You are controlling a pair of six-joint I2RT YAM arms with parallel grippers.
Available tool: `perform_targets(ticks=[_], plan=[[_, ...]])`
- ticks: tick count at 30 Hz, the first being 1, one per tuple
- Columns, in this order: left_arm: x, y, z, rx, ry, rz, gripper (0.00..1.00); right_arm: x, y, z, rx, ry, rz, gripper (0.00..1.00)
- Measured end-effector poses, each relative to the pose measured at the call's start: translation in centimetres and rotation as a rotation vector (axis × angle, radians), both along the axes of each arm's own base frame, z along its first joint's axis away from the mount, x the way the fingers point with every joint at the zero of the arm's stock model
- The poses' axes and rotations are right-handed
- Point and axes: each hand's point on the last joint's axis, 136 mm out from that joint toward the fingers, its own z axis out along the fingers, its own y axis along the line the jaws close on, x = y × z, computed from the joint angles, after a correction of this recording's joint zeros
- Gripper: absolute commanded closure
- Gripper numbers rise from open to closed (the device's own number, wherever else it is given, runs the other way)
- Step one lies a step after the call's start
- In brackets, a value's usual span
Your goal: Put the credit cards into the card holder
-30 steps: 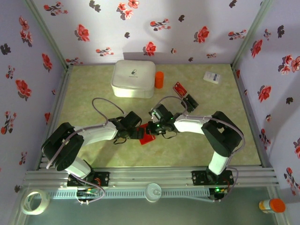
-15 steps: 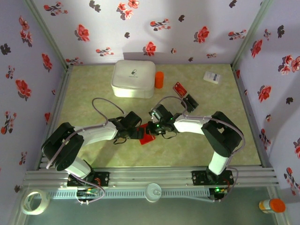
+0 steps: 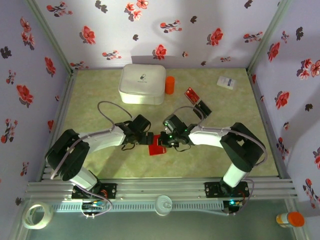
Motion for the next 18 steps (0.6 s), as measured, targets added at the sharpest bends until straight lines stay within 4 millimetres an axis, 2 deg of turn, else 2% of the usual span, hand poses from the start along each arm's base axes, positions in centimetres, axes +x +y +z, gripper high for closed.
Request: perform_targets(ticks=[5,10,12,15,18], plan=[[3.1,-0.2,2.9,-0.055,-0.053,0.041,0.0,-0.4,-0.9,0.1,-0.012,0.021,-0.084,1.0],[4.6,0.7,5.4,-0.098,-0.102,0.07,0.0,-0.5,-1.4,0.1,-0.015,0.03,-0.168,1.0],[4.8,1.2,6.0,-0.109,-0.111,0.083,0.0,-0.4,-1.3,0.1,-0.015,0.031,-0.189,0.93],[5.0,1.8,6.9,-0.122,-0.125,0.097,0.0,-0.3,-1.3,0.1,-0.016,0.032,-0.204,0.74],[4.9,2.2,7.6,-0.138,-0.137,0.103,0.0,0.1,-0.9,1.0,-0.022,0.017,-0.183,0.61]])
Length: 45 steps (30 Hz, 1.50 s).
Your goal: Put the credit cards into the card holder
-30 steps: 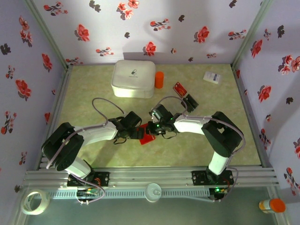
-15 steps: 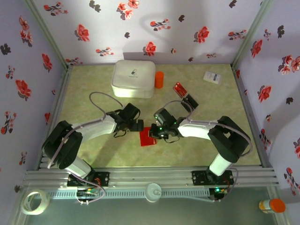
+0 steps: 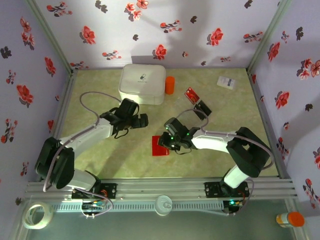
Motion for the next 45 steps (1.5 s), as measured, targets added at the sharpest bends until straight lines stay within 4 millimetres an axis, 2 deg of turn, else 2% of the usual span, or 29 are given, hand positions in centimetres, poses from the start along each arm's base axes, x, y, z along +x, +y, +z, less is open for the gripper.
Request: perform_targets(ticks=[3,5,7,10,12,17,18,21,25,31,34,36,40,43,45], plan=[[-0.3,0.4,0.4,-0.008,-0.007,0.003,0.0,0.5,0.2,1.3,-0.022,-0.018,0.037,0.51],[-0.6,0.8,0.7,-0.009,-0.007,0.008,0.0,1.3,0.4,3.0,-0.024,-0.046,0.062,0.45],[-0.7,1.1,1.0,-0.013,-0.013,0.014,0.0,2.2,0.3,5.3,-0.01,-0.088,0.076,0.42],[-0.8,1.7,1.6,-0.02,-0.024,0.026,0.0,3.6,-1.0,9.2,0.023,-0.164,0.064,0.36],[-0.9,2.1,2.4,-0.032,-0.043,0.034,0.0,4.6,-2.9,11.4,0.037,-0.211,0.031,0.28],[-1.2,3.5,5.0,-0.064,-0.128,0.055,0.0,6.4,-9.5,15.7,-0.001,-0.342,-0.095,0.04],[-1.2,3.9,5.5,-0.065,-0.148,0.063,0.0,6.5,-10.9,16.4,-0.023,-0.371,-0.121,0.01],[-1.2,5.2,6.7,-0.059,-0.205,0.094,0.0,6.6,-14.9,17.6,-0.113,-0.447,-0.199,0.01],[-1.1,7.0,7.4,-0.018,-0.281,0.128,0.0,6.8,-20.3,16.9,-0.272,-0.507,-0.321,0.01],[-0.6,10.5,9.2,0.115,-0.424,0.19,0.0,7.0,-28.4,12.5,-0.488,-0.454,-0.536,0.01],[0.0,12.7,10.0,0.202,-0.478,0.228,0.0,7.4,-31.5,11.7,-0.552,-0.465,-0.646,0.01],[0.5,14.5,10.0,0.258,-0.501,0.265,0.0,7.8,-33.4,11.9,-0.591,-0.486,-0.723,0.01],[0.6,17.9,8.4,0.339,-0.513,0.342,0.0,9.4,-36.2,12.4,-0.661,-0.528,-0.821,0.01],[0.3,20.2,6.0,0.392,-0.508,0.384,0.0,10.5,-37.7,11.2,-0.725,-0.532,-0.839,0.01],[0.0,21.6,4.5,0.424,-0.507,0.41,0.0,11.0,-38.3,9.7,-0.766,-0.521,-0.826,0.01]])
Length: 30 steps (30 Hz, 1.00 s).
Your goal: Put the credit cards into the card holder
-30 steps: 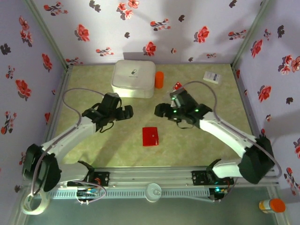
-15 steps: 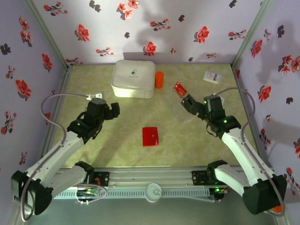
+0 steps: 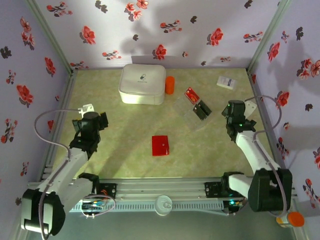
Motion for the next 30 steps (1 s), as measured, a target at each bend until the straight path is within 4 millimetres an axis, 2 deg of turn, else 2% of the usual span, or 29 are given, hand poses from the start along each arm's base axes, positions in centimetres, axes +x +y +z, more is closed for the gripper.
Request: perform_targets(ticks=[5,9,13,20,26,30], plan=[[-0.1,1.9,-2.1,0.036,-0.024,0.038,0.0,1.2,-0.3,-3.1,-0.06,0.049,0.037,0.01],[1.2,2.3,-2.4,0.05,-0.041,0.037,0.0,2.5,-0.2,-4.5,-0.095,0.05,0.066,0.01],[2.7,1.7,-3.3,0.054,-0.041,-0.003,0.0,3.8,-0.1,-4.7,-0.126,0.023,0.095,0.01],[4.9,0.8,-6.3,0.055,-0.011,-0.058,0.0,5.1,0.3,-4.8,-0.151,-0.041,0.151,0.01],[6.5,1.0,-6.8,0.053,-0.034,-0.078,0.0,5.6,0.7,-5.2,-0.137,-0.101,0.202,0.01],[7.1,0.9,-7.2,0.035,-0.05,-0.101,0.0,5.8,1.7,-5.1,-0.126,-0.149,0.264,0.01]])
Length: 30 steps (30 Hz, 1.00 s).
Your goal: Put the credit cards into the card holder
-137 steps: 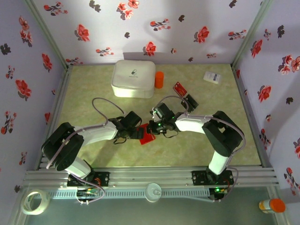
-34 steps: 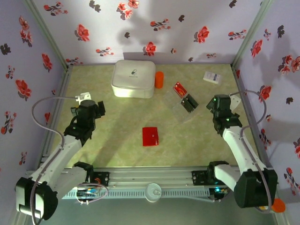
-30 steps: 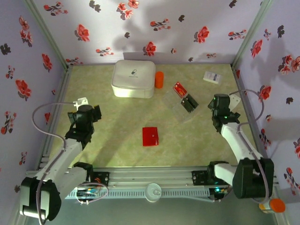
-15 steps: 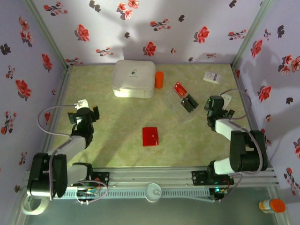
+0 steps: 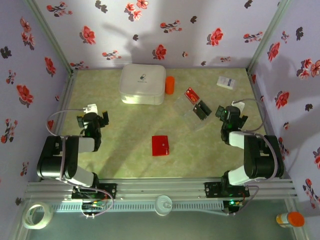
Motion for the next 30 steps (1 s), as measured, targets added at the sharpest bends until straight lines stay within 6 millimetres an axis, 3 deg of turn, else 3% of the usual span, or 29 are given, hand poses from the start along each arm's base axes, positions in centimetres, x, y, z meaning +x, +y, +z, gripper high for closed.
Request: perform_targets(ticks=[5,8,30], plan=[[0.4,-0.3,-0.5,-0.017,-0.002,-0.033,0.0,-0.2,1.0,-0.8,0.006,-0.047,0.067,0.01],[0.6,-0.8,-0.3,-0.024,-0.011,-0.066,0.0,-0.7,1.4,-2.4,0.01,-0.019,0.09,0.01],[1.3,-0.8,0.0,-0.065,-0.016,-0.125,0.0,0.1,2.4,-1.5,-0.018,-0.039,0.137,0.01]])
